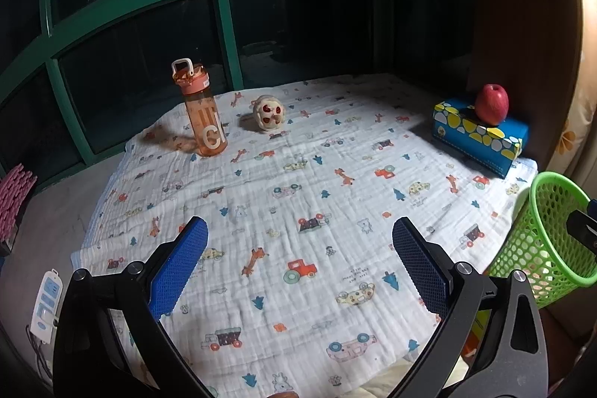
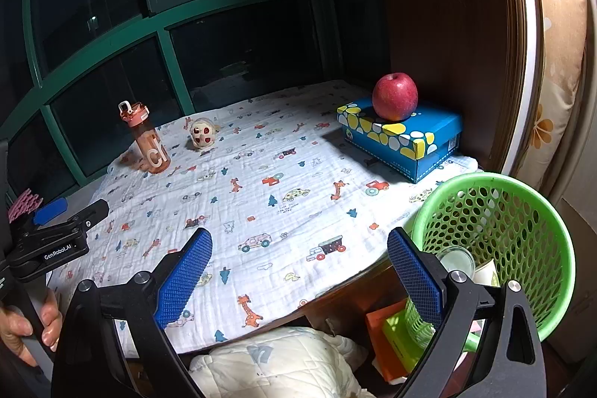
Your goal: Collect trash
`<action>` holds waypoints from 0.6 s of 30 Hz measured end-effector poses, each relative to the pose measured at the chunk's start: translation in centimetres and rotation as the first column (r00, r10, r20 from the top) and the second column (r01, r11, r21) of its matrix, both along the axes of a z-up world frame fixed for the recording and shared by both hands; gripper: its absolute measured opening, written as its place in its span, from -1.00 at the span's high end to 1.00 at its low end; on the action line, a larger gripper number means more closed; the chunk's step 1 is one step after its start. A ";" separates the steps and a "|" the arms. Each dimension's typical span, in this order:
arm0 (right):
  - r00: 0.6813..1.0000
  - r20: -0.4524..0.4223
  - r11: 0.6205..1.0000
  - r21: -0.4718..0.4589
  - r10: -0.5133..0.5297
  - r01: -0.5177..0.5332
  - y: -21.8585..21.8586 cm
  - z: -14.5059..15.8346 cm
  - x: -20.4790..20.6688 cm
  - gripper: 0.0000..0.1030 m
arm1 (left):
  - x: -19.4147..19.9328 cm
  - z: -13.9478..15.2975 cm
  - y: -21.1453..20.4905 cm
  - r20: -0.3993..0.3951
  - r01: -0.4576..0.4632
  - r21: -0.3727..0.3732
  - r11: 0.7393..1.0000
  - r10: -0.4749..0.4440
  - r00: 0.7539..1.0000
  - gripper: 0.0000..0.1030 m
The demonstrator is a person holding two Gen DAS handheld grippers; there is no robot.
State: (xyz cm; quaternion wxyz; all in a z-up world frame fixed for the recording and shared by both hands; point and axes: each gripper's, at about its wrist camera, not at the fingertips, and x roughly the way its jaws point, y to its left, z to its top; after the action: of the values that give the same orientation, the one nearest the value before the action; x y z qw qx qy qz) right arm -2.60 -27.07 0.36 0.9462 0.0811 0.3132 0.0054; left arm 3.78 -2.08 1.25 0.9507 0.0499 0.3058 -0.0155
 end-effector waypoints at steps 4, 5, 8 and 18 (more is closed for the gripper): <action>1.000 0.002 1.000 0.002 0.001 -0.001 0.0 0.0 0.0 -0.78 | 0.0 0.0 0.0 0.001 -0.002 0.001 1.000 0.002 1.000 -0.90; 1.000 0.002 1.000 0.003 0.002 -0.002 0.0 0.0 0.0 -0.78 | 0.0 0.0 0.0 0.000 -0.001 0.001 1.000 0.001 1.000 -0.90; 1.000 0.002 1.000 0.004 0.004 -0.004 0.0 0.0 0.0 -0.78 | 0.0 -0.1 0.0 0.001 -0.005 0.004 1.000 0.005 1.000 -0.90; 1.000 -0.001 1.000 0.007 0.005 -0.005 0.0 -0.1 0.1 -0.78 | 0.1 -0.2 0.0 0.000 -0.007 0.007 1.000 0.007 1.000 -0.90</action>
State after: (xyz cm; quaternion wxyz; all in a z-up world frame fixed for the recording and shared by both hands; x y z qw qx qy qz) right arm -2.54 -27.02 0.25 0.9458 0.0837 0.3137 0.0086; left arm 3.90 -2.09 1.03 0.9505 0.0520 0.3062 -0.0109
